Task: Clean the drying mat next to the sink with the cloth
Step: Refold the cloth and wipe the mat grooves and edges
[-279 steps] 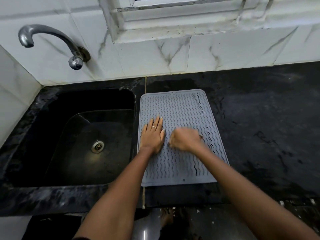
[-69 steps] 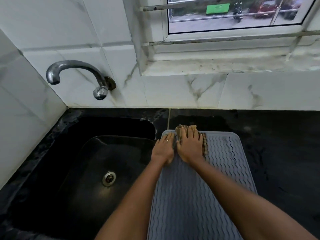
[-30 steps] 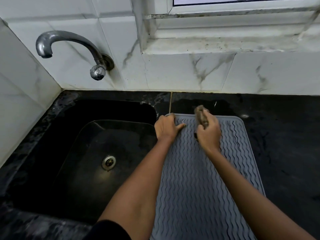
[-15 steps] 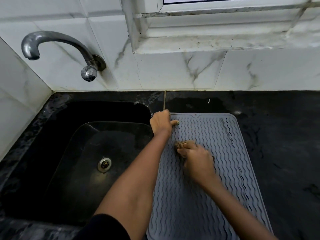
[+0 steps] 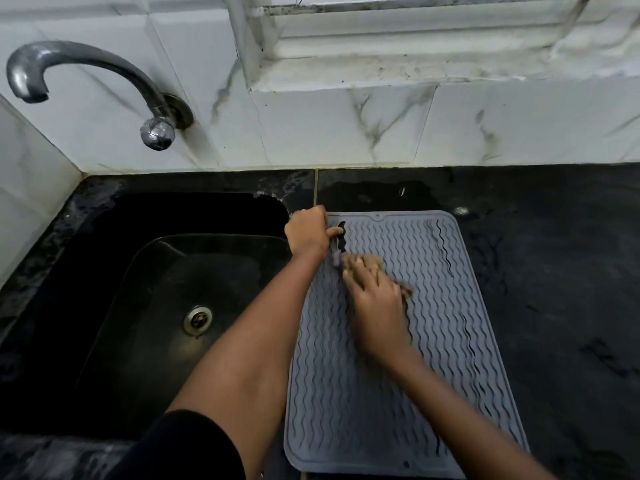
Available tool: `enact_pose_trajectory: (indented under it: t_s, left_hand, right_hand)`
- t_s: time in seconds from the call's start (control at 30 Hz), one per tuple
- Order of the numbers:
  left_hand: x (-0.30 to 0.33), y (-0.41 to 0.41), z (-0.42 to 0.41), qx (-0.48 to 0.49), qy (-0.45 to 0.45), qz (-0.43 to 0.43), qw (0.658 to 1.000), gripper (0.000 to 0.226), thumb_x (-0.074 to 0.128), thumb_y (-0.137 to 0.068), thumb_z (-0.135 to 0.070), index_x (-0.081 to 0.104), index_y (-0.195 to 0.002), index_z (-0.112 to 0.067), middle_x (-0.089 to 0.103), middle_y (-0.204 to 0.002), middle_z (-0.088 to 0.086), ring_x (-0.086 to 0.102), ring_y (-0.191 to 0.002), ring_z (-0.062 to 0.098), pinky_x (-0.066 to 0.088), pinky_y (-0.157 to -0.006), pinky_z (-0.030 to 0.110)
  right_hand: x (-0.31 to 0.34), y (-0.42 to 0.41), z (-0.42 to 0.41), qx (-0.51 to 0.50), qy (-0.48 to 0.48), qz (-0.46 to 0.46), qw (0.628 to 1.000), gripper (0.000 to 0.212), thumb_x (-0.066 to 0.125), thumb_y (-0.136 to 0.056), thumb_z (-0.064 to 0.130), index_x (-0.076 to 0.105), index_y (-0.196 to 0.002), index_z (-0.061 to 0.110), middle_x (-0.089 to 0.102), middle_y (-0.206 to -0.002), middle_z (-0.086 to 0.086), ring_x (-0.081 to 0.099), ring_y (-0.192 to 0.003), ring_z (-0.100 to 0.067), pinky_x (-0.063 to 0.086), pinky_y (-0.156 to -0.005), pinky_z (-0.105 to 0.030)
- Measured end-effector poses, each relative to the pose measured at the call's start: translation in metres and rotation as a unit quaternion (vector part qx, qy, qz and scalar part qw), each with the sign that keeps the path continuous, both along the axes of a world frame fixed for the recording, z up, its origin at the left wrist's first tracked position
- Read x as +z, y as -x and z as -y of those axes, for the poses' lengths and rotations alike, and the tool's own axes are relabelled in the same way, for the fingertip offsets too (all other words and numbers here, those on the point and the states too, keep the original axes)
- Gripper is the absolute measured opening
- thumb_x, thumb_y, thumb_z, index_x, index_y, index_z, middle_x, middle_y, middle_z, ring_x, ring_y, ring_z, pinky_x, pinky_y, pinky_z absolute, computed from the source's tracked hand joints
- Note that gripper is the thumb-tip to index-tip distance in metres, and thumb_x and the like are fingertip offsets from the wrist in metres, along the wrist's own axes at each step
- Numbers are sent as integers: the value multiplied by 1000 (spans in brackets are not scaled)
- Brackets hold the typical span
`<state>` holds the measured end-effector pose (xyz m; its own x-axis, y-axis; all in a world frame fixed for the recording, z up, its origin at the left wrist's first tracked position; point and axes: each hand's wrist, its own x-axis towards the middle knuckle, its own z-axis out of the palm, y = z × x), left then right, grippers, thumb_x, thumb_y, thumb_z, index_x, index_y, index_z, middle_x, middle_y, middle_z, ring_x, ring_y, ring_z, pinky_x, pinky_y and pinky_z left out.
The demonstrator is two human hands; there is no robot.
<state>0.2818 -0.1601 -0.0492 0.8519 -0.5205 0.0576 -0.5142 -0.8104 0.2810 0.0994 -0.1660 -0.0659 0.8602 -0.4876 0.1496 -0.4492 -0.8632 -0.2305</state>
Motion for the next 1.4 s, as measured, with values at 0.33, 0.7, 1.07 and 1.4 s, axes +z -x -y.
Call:
enact_pose_trajectory:
  t_s: [0.33,0.7,1.07,1.4]
  left_hand:
    - [-1,-8,-24,-109,-61,-83,989,39,36,-102,-33,51,-137,-26,57,-133,12,55,-119,31,46,-94,39]
    - [-15,5,-42,-192,-161,-70,966,57,27,-103,-12,2,-154,-12,0,-163,4,-2,-150,20,0,-120,47]
    - [-16,31,-61,-178,-152,-44,971,60,34,-100,-12,8,-154,-14,7,-162,3,5,-150,20,4,-120,43]
    - [-16,63,-78,-169,-137,-67,974,60,32,-99,-10,5,-153,-8,6,-162,9,4,-150,24,4,-122,39]
  right_hand:
    - [57,-45,37,-62,-130,6,990,34,54,-88,11,59,-120,24,56,-126,-2,50,-114,-22,46,-94,-42]
    - [8,55,-54,70,-4,15,997,61,80,-53,1,70,-111,16,66,-119,-8,65,-101,-31,55,-77,-45]
    - [12,-48,0,16,-74,-61,995,69,50,-90,5,17,-150,15,17,-157,-11,11,-144,-33,21,-113,-51]
    - [42,78,-69,52,-127,-2,991,26,61,-85,10,69,-106,23,69,-101,1,62,-85,-15,52,-72,-27]
